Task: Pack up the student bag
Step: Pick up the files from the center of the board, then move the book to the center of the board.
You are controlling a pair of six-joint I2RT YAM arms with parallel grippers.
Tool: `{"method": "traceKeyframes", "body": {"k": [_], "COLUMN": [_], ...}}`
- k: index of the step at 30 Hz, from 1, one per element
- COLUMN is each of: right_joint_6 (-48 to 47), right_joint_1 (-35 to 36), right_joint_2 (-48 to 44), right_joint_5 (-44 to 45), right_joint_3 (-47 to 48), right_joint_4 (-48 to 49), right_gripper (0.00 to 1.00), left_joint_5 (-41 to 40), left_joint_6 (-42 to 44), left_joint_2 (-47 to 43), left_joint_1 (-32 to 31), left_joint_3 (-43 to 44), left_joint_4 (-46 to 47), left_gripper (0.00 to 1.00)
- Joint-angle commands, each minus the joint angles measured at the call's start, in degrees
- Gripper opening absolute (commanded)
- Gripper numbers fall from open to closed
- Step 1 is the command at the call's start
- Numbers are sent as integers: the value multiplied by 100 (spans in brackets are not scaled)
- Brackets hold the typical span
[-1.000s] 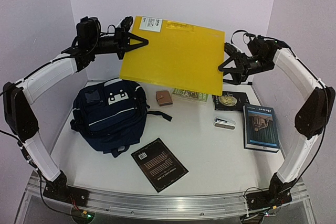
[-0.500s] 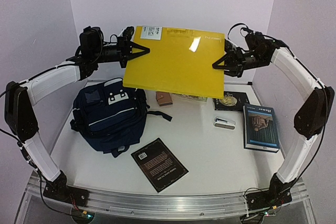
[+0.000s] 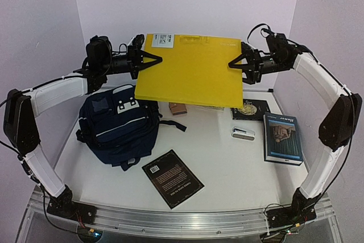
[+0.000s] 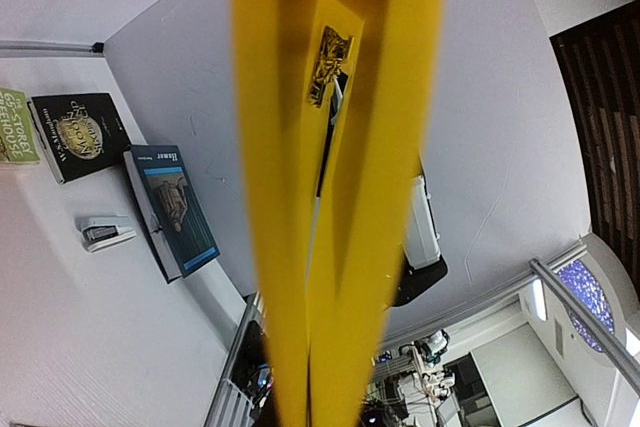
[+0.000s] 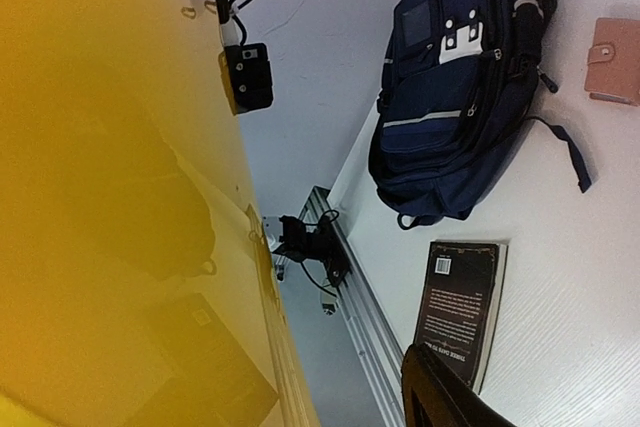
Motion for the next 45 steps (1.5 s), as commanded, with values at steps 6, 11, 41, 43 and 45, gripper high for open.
{"method": "traceKeyframes", "body": {"k": [6, 11, 41, 43, 45], "right_joint_6": [3555, 3733, 2610, 2334, 2079], "right_joint_1": [-193, -2, -1154, -1226, -1259], "right_joint_2": [-896, -1051, -1570, -1589, -1605], "right_joint_5": [195, -5, 2232, 2422, 2584], "right_joint_3": [-1757, -2048, -2692, -2646, -2601], "right_joint_4": [4959, 5428, 3849, 3604, 3405], "right_gripper": [52, 47, 0, 0, 0], "left_joint_5": [-143, -13, -4130, -4017, -4005], "left_joint_6": [-376, -443, 5104, 5288, 5387], "left_joint_2": [-189, -60, 522, 815, 1028], "left_joint_1": [1, 1, -1165, -1770, -2290], "left_joint_3": [22, 201, 1306, 1252, 1105], "left_joint_4": [577, 442, -8755, -9163, -9485], "left_gripper": [0, 0, 72, 70, 69]}}
